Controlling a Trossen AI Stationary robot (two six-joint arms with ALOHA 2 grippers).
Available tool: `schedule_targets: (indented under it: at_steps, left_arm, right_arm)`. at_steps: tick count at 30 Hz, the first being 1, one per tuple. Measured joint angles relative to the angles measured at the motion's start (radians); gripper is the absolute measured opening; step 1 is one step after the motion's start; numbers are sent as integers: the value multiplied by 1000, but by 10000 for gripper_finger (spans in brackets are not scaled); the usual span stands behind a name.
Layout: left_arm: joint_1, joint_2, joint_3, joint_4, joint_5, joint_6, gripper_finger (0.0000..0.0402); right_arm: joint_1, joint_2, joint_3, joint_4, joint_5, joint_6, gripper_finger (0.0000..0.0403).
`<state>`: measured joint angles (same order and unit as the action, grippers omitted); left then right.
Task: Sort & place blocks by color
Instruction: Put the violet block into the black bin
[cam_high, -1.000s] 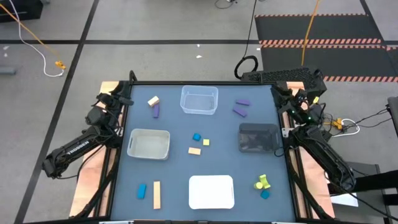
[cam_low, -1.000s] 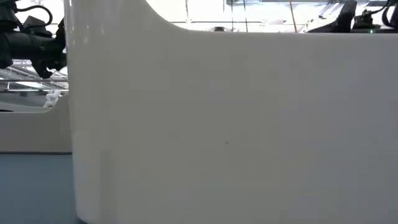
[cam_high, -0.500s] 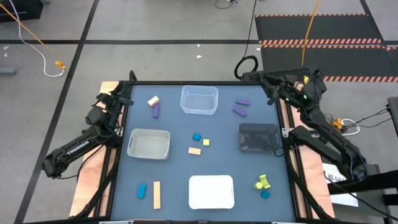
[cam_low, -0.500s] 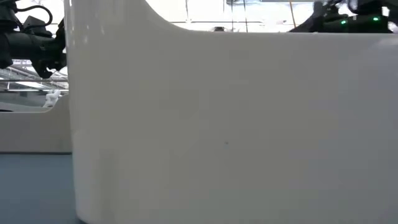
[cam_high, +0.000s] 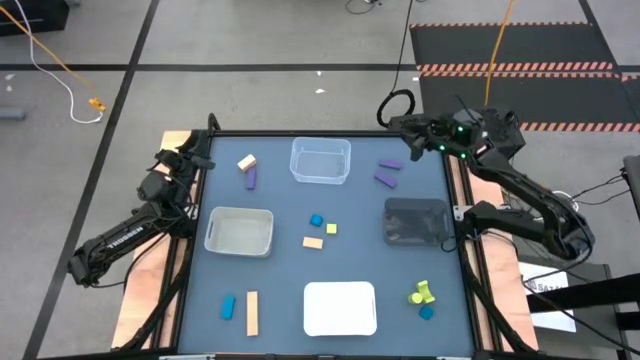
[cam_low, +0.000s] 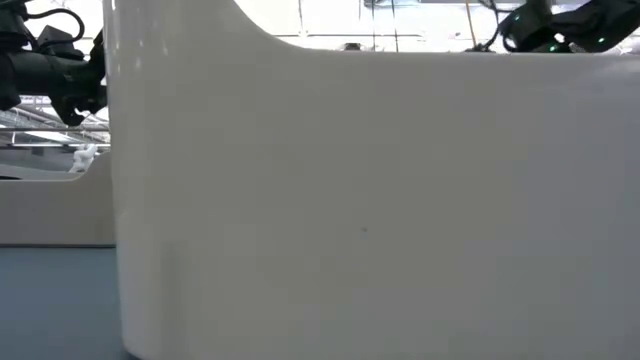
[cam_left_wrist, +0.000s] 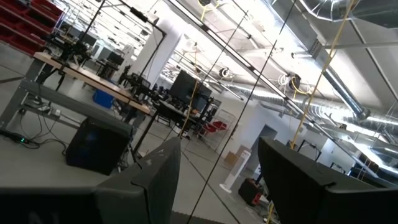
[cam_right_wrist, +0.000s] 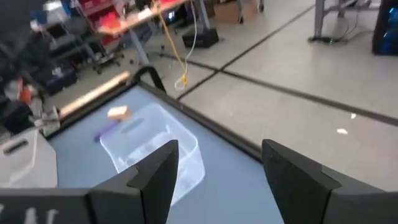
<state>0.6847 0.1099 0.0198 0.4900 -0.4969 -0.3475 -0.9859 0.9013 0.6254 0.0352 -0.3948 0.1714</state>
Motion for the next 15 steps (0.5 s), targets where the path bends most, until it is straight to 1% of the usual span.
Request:
schedule_targets:
  at_steps: [5,10,12,14,15]
  left_arm:
    - [0,0,0,0,0,0,216]
    - [0,0,0,0,0,0,216]
    - [0,0,0,0,0,0,216]
    - [0,0,0,0,0,0,216]
    - [0,0,0,0,0,0,216]
  right_arm:
    - [67,60,17,6,5,-23,222]
    - [139,114,99,16,58,-50,222]
    - [165,136,135,13,58,-75,222]
    - [190,157,173,-12,76,-95,221]
    - [202,168,194,-41,105,-103,221]
